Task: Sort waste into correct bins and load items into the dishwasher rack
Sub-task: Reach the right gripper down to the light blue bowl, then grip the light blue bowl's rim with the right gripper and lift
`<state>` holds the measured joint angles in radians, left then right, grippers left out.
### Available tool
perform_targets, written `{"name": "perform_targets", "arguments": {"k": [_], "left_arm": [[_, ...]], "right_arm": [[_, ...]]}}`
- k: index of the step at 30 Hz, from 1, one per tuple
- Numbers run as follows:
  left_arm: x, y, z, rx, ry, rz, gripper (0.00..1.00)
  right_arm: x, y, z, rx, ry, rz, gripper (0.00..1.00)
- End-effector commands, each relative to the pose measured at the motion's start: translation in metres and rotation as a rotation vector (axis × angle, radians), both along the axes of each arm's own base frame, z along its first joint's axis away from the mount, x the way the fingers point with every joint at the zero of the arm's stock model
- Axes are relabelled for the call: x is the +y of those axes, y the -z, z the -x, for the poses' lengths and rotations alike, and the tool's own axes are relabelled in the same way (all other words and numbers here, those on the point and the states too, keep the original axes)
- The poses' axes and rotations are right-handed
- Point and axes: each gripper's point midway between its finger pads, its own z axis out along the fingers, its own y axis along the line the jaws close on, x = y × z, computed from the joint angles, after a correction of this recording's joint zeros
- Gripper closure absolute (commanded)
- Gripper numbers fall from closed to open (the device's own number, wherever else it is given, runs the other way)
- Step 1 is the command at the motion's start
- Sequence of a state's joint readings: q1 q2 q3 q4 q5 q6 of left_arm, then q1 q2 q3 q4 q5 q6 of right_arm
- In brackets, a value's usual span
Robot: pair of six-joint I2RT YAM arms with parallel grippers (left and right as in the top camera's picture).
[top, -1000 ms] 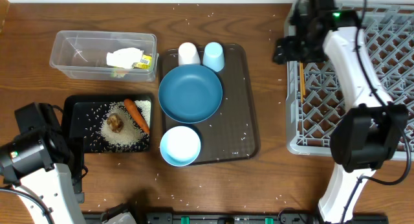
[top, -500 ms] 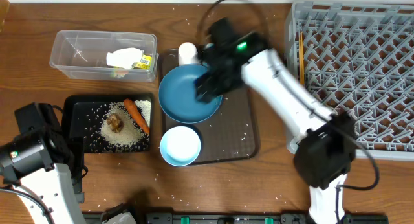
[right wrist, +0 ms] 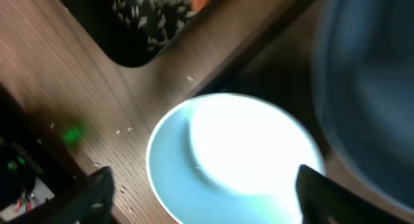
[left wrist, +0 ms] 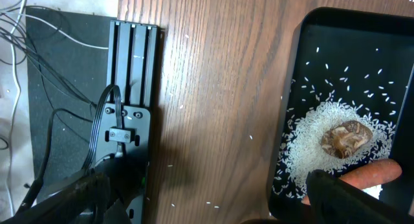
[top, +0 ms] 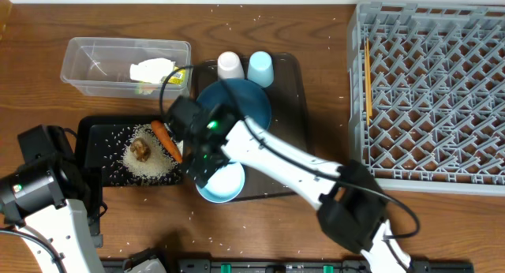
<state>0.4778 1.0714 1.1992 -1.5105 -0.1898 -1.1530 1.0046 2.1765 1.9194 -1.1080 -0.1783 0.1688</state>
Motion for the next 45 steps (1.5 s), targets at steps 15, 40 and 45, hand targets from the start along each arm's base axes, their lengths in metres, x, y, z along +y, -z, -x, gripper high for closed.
{"name": "perform_targets", "arguments": {"k": [15,40,45], "left_arm": [[0.002,-0.001,0.002,0.003,-0.019,-0.01,0.02],[0.002,-0.001,0.002,0.003,-0.019,-0.009,0.02],[0.002,-0.001,0.002,0.003,-0.019,-0.01,0.02]], "right_arm": [[0.012,0.046,0.04,0.065,0.009,0.104,0.53],[0.006,0.07,0.051,0.035,0.039,0.16,0.76],[0.007,0.067,0.049,0.033,0.043,0.156,0.89]]}}
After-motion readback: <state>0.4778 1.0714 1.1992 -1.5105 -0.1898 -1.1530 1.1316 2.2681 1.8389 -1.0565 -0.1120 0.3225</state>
